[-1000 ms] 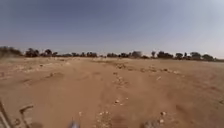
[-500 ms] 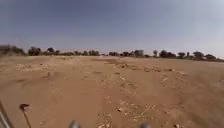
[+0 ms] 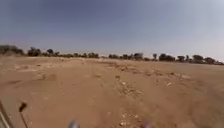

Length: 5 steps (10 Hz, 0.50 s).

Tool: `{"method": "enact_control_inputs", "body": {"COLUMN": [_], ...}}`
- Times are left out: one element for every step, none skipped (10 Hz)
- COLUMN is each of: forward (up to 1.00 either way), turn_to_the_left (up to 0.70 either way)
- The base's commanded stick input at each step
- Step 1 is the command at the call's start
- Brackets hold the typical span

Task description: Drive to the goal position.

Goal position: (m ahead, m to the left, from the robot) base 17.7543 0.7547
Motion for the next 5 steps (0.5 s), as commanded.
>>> {"method": "enact_control_inputs", "body": {"forward": [0.50,0.50,0.50,0.50,0.50], "turn_to_the_left": [0.00,0.00,0.00,0.00,0.00]}}
